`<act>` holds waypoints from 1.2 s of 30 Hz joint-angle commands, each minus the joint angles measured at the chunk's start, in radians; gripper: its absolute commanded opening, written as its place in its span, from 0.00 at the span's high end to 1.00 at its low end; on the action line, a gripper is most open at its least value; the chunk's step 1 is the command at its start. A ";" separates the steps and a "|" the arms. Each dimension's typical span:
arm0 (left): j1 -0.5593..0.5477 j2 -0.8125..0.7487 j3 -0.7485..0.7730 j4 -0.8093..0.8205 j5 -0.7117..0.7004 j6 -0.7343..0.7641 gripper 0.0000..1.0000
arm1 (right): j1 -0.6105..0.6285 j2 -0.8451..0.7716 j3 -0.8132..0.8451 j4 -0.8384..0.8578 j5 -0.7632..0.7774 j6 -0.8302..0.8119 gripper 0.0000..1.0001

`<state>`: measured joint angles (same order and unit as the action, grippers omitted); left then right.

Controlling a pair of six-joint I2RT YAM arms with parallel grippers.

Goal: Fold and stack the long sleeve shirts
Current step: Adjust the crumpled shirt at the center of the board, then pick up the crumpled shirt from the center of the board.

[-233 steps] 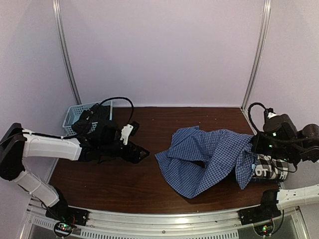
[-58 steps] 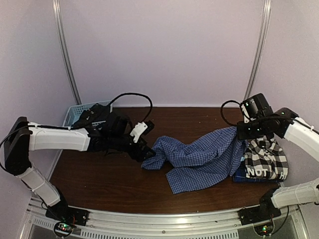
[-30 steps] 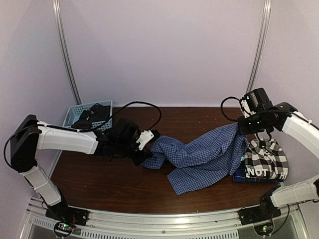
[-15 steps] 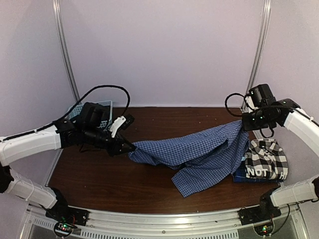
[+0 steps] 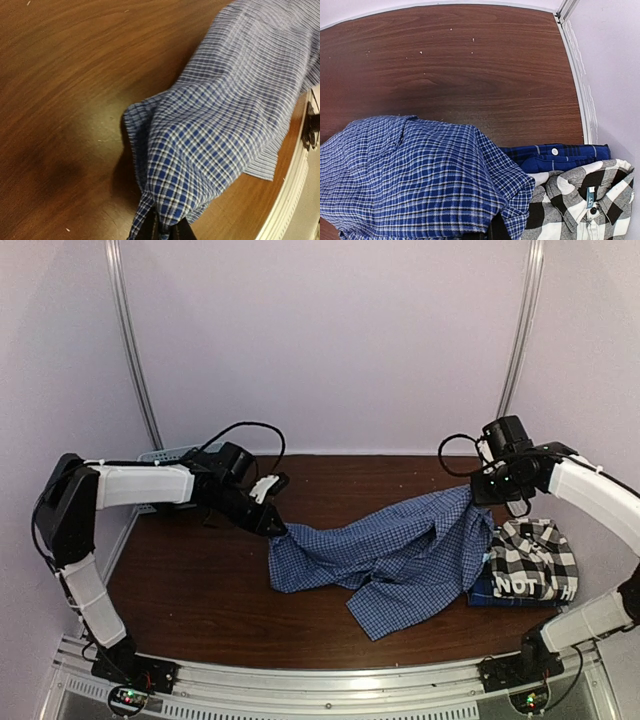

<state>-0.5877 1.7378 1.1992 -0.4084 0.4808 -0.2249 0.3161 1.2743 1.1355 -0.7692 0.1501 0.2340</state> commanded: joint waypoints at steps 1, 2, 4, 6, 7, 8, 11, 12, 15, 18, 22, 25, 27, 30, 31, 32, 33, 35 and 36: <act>0.043 0.132 0.109 0.106 -0.100 -0.097 0.85 | -0.009 0.074 -0.022 0.096 0.048 0.033 1.00; 0.043 0.150 0.124 0.117 -0.141 -0.104 0.81 | -0.013 0.089 -0.024 0.110 0.065 0.034 1.00; 0.043 0.162 0.125 0.140 -0.193 -0.116 0.74 | -0.034 0.117 -0.027 0.131 0.084 0.035 1.00; 0.043 0.155 0.109 0.148 -0.250 -0.123 0.64 | -0.058 0.143 -0.032 0.152 0.093 0.033 1.00; 0.043 0.141 0.093 0.152 -0.274 -0.123 0.60 | -0.067 0.155 -0.035 0.161 0.099 0.031 1.00; 0.043 0.123 0.072 0.159 -0.289 -0.122 0.58 | -0.075 0.167 -0.037 0.166 0.106 0.030 1.00; 0.042 0.037 -0.022 0.215 -0.271 -0.122 0.46 | -0.080 0.197 -0.047 0.191 0.100 0.027 1.00; 0.038 0.002 -0.054 0.237 -0.252 -0.122 0.41 | -0.080 0.204 -0.052 0.199 0.094 0.027 1.00; 0.010 -0.088 -0.144 0.297 -0.200 -0.118 0.33 | -0.080 0.219 -0.056 0.211 0.082 0.026 1.00; -0.047 -0.145 -0.193 0.344 -0.177 -0.110 0.30 | -0.079 0.224 -0.056 0.219 0.065 0.024 1.00; -0.128 -0.144 -0.230 0.442 -0.149 -0.117 0.30 | -0.080 0.220 -0.057 0.222 0.054 0.019 1.00; -0.159 -0.077 -0.197 0.464 -0.135 -0.144 0.30 | -0.080 0.218 -0.057 0.220 0.048 0.018 1.00; -0.173 -0.026 -0.170 0.473 -0.142 -0.158 0.28 | -0.080 0.216 -0.057 0.219 0.047 0.015 1.00; -0.186 0.038 -0.130 0.473 -0.169 -0.168 0.27 | -0.080 0.213 -0.057 0.216 0.045 0.012 1.00; -0.187 0.058 -0.118 0.473 -0.176 -0.174 0.26 | -0.080 0.210 -0.057 0.215 0.043 0.012 1.00; -0.187 0.077 -0.107 0.471 -0.192 -0.181 0.26 | -0.080 0.208 -0.057 0.215 0.042 0.012 1.00; -0.186 0.097 -0.097 0.470 -0.201 -0.186 0.26 | -0.080 0.207 -0.057 0.216 0.039 0.010 1.00; -0.187 0.134 -0.075 0.476 -0.208 -0.188 0.26 | -0.080 0.205 -0.059 0.215 0.036 0.009 1.00; -0.187 0.150 -0.066 0.480 -0.209 -0.189 0.26 | -0.079 0.203 -0.059 0.215 0.037 0.008 1.00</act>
<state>-0.7715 1.8427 1.0760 0.0074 0.3016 -0.3923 0.2405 1.4967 1.0855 -0.5636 0.1886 0.2508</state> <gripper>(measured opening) 0.738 0.011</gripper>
